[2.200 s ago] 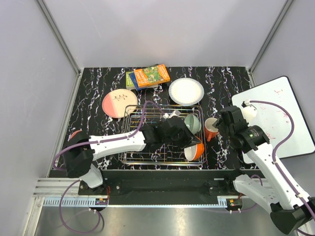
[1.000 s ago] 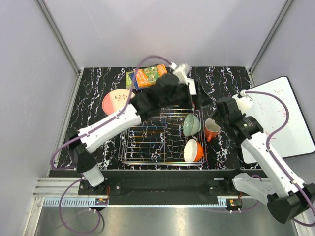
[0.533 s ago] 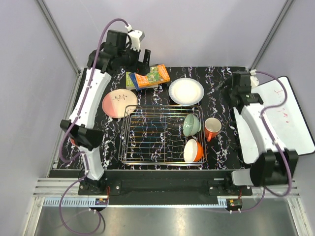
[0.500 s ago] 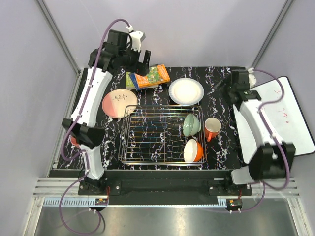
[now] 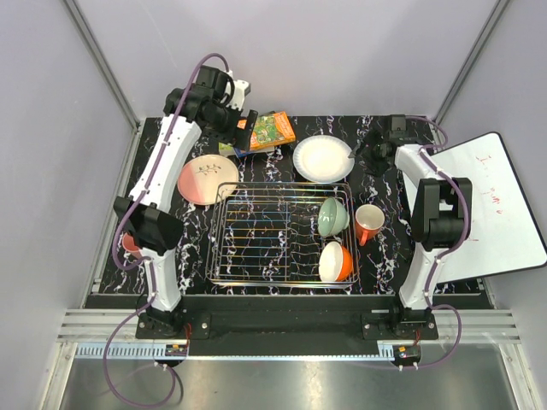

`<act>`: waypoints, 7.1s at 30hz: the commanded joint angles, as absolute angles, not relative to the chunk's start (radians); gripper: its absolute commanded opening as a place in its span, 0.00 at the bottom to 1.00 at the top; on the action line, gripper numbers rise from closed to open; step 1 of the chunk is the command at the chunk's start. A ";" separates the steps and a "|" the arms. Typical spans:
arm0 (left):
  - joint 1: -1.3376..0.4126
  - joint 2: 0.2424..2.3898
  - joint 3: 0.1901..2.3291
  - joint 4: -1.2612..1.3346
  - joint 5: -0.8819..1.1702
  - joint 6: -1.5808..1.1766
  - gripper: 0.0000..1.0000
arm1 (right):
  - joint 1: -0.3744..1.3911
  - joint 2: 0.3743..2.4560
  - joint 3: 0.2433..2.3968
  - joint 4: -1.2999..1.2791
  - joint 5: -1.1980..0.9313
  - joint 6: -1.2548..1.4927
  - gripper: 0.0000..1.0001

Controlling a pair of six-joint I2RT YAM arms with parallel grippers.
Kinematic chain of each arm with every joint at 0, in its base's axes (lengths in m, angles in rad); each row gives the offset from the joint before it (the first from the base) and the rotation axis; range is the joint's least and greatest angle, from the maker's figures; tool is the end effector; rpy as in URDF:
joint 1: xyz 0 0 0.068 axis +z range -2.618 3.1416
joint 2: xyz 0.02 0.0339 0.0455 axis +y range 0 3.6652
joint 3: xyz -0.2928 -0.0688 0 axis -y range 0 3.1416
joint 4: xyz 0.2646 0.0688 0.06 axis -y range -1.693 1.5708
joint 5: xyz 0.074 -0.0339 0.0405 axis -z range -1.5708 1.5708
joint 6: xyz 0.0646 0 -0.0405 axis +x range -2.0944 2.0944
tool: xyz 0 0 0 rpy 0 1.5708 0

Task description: Load the mixed dishes into the dish rack

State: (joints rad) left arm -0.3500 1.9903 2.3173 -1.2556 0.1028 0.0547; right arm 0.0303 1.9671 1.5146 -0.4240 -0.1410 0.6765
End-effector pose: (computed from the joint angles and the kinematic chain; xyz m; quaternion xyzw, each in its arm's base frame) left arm 0.4236 -0.1617 0.4120 0.2063 0.9250 -0.0946 0.3046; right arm 0.4850 0.0238 0.2159 0.2751 0.8971 0.1796 0.2955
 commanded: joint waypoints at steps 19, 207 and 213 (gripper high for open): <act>-0.328 1.763 2.100 -1.169 0.012 0.071 0.99 | 0.020 2.206 1.663 -0.341 -0.256 0.683 0.75; -0.222 1.580 1.583 -1.028 0.229 0.097 0.99 | 0.607 1.362 1.060 -0.086 -0.132 -1.103 0.00; -0.222 1.585 1.589 -1.028 0.224 0.100 0.99 | 0.580 1.384 1.058 -0.101 -0.170 -1.054 0.00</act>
State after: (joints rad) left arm -0.2276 1.6066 1.5768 -1.0523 0.2070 0.0822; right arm 0.5995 1.3632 1.0550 -0.1806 -0.1200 -1.1152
